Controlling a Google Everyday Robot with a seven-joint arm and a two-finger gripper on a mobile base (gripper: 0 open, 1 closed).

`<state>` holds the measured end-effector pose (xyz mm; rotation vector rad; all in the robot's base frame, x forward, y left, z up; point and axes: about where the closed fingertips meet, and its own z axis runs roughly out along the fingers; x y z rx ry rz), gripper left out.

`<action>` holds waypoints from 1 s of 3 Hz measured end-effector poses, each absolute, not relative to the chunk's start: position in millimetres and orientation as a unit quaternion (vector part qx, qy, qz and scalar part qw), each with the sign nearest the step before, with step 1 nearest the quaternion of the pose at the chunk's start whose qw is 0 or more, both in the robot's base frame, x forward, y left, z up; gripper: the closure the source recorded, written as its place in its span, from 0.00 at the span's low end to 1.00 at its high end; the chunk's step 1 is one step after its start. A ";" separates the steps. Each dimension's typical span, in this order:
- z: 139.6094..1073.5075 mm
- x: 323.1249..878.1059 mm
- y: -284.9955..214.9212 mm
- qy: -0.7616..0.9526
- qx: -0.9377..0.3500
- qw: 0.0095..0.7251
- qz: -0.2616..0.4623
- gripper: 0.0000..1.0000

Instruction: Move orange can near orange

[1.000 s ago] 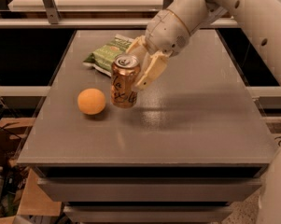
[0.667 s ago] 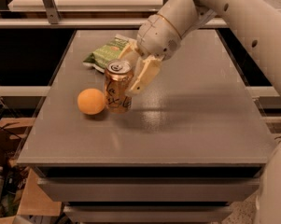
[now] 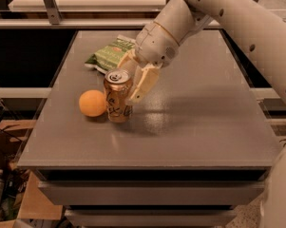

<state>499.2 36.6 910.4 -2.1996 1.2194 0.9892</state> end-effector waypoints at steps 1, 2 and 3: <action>905.5 497.0 36.7 0.443 -0.798 0.213 0.348 1.00; 904.1 496.5 36.9 0.445 -0.800 0.215 0.340 0.81; 903.0 495.8 37.1 0.444 -0.802 0.216 0.336 0.58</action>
Offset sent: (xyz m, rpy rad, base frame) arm -0.0137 -0.0112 -0.0083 -0.0533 -0.0193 0.0168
